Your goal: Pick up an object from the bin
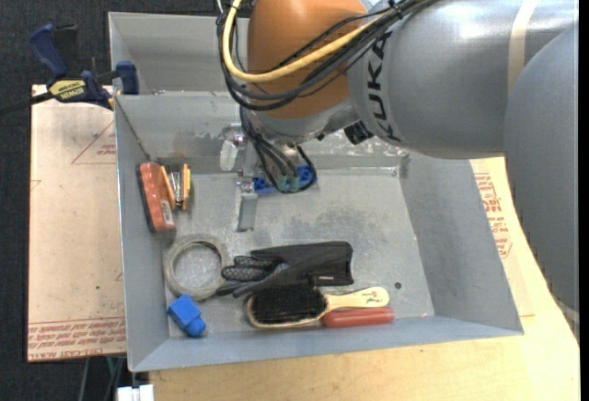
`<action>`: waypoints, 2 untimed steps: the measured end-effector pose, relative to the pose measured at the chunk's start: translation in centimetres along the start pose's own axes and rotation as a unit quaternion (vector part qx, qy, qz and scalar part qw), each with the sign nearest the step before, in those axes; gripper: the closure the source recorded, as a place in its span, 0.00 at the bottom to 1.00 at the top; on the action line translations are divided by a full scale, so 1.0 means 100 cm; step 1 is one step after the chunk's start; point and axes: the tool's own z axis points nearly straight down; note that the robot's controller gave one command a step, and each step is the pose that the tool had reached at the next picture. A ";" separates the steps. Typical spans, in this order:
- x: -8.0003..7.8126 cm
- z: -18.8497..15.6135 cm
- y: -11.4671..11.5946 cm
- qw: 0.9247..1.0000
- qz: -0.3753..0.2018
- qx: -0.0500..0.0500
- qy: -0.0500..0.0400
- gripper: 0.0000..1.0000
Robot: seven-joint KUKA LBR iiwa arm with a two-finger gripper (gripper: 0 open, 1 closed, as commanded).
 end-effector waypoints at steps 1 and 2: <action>-0.002 -0.005 -0.001 1.000 0.002 -0.001 -0.004 0.00; 0.042 0.086 -0.052 1.000 -0.010 -0.001 -0.004 0.00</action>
Offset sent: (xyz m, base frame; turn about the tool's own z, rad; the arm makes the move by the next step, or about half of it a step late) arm -0.0791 -0.0957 -0.1605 -0.0393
